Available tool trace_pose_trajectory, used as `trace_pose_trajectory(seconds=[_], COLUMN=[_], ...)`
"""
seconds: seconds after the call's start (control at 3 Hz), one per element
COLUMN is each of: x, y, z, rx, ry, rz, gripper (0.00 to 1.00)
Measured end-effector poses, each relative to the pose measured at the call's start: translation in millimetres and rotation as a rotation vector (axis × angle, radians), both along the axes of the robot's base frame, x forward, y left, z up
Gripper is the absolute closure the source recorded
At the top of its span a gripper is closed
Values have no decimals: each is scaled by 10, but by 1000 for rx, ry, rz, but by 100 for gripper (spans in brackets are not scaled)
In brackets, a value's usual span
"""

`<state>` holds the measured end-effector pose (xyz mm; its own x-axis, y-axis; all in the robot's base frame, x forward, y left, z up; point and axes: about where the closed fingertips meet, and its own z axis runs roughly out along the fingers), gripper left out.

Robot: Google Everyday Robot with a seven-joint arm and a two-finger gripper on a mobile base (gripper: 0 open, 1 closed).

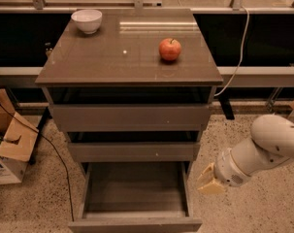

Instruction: Close bottom drawer

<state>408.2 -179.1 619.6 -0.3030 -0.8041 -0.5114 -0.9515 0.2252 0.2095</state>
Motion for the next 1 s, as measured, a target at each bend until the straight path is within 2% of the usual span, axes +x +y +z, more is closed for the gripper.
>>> trace_pose_trajectory(seconds=[0.67,1.0], x=[-75,-67], y=[-74,-195], z=[-606,-1173], rx=[79,147], ry=[15,68], rz=[-57,-108], gripper=[100,100])
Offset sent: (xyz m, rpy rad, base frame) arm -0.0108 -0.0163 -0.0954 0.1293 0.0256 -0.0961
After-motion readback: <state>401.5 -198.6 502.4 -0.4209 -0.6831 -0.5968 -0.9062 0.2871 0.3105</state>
